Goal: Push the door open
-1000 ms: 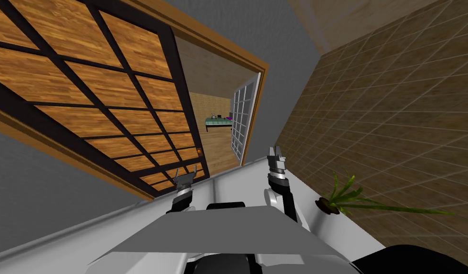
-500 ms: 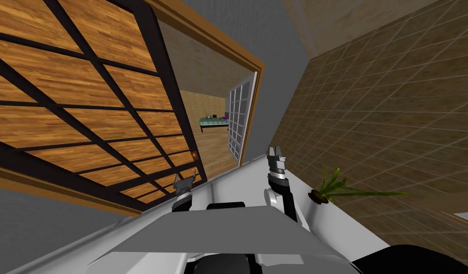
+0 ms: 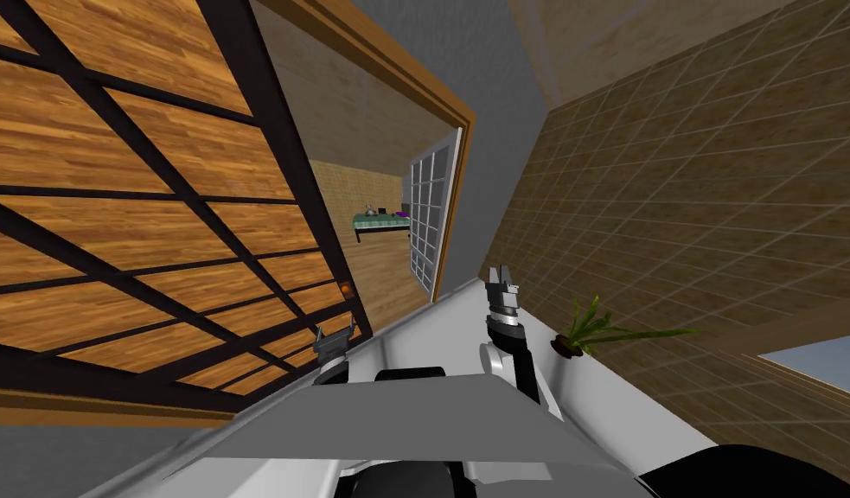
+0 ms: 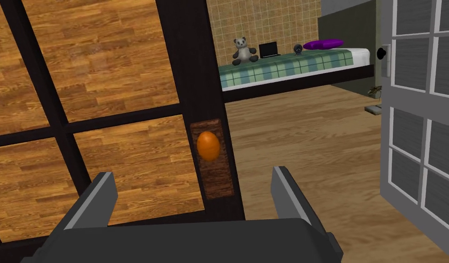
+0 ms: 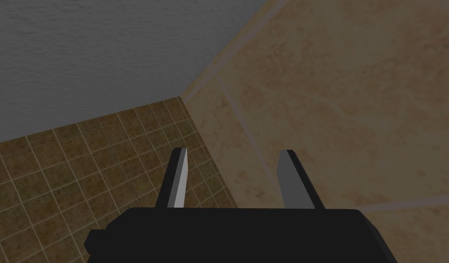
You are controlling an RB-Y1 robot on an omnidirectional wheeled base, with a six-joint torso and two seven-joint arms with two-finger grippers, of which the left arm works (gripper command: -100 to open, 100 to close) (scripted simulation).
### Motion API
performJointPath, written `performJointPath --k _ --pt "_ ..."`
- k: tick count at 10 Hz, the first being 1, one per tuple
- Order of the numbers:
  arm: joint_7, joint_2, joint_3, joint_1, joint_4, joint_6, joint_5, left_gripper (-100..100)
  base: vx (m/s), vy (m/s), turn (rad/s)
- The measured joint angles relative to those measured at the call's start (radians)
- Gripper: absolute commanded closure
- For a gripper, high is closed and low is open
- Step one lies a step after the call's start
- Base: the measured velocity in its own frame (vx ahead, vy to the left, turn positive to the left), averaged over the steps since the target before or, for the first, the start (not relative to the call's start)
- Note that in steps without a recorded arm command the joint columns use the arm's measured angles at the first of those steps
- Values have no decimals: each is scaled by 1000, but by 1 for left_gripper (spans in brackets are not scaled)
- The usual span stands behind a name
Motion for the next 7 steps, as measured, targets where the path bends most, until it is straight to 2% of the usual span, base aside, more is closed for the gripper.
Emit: performJointPath --k 4,7 --pt "83 4 -31 -19 110 -58 75 -100 91 85 -144" --pt "137 18 -48 -14 154 -83 136 -100 89 101 -159"
